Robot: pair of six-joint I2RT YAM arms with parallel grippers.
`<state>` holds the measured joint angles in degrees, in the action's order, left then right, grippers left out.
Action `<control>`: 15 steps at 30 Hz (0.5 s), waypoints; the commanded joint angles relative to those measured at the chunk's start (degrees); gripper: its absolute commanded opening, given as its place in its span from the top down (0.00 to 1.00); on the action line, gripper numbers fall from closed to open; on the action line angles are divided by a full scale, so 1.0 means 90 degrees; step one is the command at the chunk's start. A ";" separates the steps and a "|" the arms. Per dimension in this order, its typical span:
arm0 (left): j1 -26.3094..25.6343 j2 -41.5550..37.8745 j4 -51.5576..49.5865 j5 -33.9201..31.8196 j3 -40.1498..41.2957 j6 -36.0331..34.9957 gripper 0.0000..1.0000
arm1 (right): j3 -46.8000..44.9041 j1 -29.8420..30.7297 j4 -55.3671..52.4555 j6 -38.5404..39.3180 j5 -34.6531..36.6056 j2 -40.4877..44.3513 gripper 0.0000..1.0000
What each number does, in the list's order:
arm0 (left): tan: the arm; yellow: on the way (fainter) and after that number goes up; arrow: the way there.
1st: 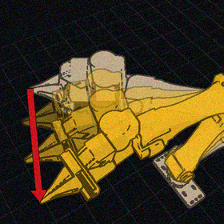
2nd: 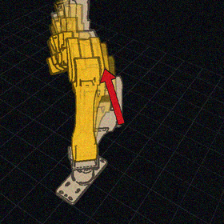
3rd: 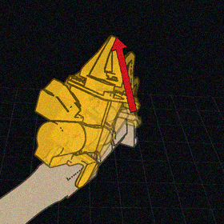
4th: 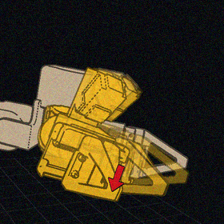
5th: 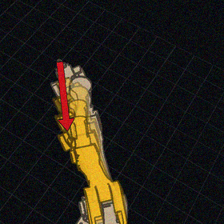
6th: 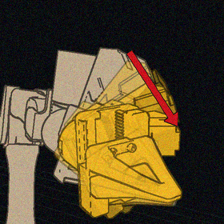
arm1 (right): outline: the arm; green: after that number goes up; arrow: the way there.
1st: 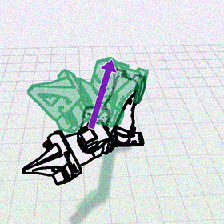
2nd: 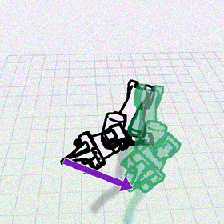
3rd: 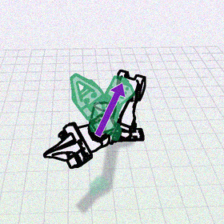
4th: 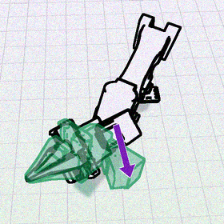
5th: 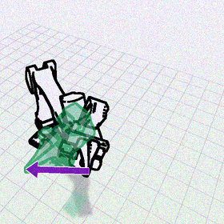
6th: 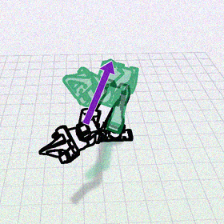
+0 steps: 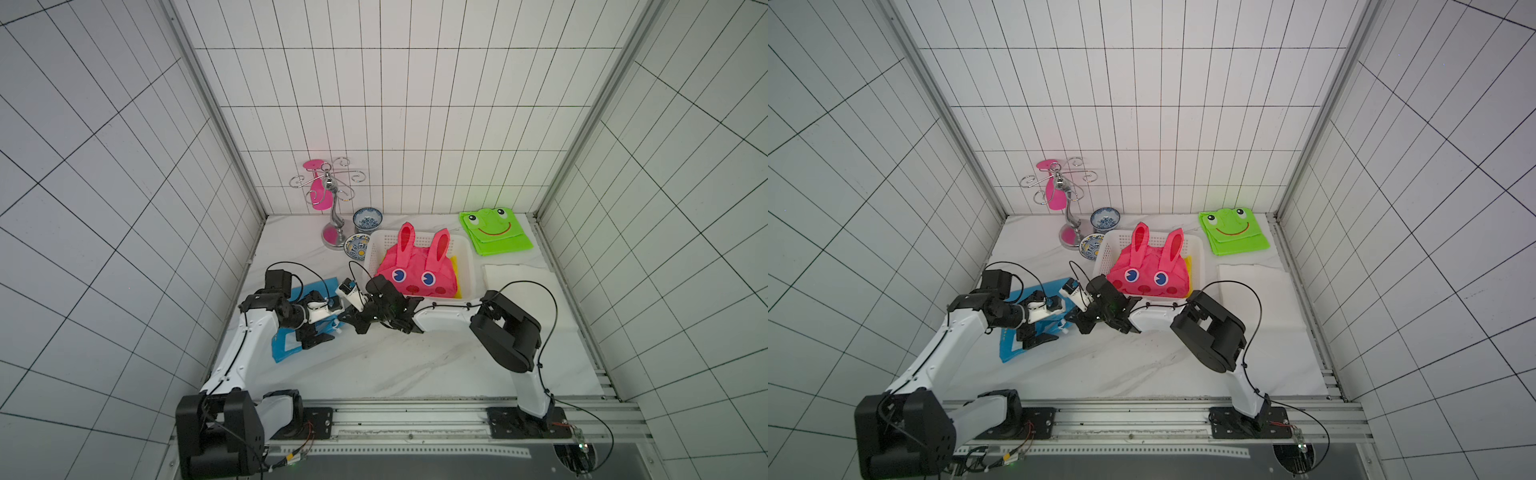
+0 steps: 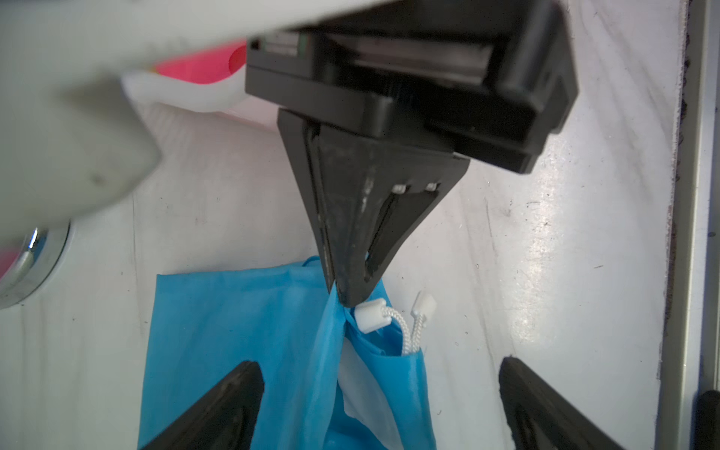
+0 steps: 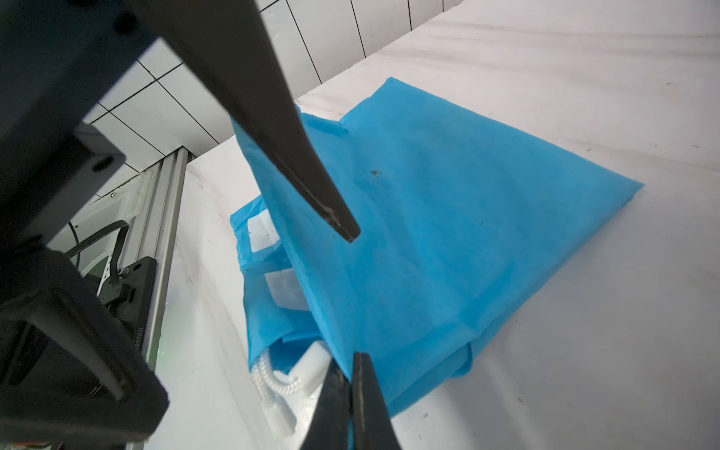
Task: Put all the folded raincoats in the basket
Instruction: Pick up the raincoat from the center of the board.
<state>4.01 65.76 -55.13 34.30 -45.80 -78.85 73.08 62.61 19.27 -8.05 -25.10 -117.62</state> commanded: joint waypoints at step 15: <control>-0.0391 -0.0225 0.1263 -0.1363 0.0793 0.0643 0.12 | -0.0041 -0.0342 0.0568 -0.1154 -0.0421 0.0277 1.00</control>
<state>0.58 64.71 -45.82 23.40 -40.25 -74.39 73.69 60.82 19.86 -14.15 -26.94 -117.60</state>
